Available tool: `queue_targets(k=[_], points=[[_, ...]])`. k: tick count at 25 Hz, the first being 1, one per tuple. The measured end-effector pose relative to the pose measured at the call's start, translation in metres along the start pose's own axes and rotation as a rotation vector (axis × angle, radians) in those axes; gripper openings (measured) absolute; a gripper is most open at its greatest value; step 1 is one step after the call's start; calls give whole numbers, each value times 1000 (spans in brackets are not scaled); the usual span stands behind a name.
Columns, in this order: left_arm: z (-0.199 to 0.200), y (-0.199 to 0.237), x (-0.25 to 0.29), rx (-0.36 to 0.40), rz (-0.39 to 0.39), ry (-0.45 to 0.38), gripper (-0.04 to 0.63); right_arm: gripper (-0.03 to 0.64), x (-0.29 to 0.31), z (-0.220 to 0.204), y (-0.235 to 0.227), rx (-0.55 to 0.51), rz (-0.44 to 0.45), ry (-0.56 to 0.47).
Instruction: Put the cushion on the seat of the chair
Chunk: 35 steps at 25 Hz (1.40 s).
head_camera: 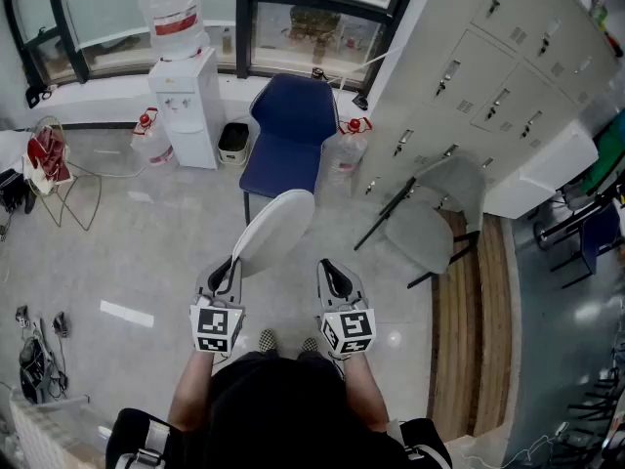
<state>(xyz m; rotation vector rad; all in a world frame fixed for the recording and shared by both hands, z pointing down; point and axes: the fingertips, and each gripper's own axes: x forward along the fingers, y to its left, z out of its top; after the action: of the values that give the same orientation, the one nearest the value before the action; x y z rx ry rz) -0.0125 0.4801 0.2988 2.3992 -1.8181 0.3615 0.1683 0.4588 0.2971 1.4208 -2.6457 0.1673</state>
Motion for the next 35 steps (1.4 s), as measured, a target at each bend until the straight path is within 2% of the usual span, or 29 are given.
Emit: queue_targets(k=[12, 24, 35], points=[[3, 1, 11, 11, -28, 4, 32, 41, 10, -2, -1, 6, -15, 15], [3, 23, 16, -10, -30, 6, 32, 41, 27, -4, 11, 32, -6, 8], [12, 40, 55, -11, -36, 11, 32, 41, 64, -2, -9, 44, -11, 26]])
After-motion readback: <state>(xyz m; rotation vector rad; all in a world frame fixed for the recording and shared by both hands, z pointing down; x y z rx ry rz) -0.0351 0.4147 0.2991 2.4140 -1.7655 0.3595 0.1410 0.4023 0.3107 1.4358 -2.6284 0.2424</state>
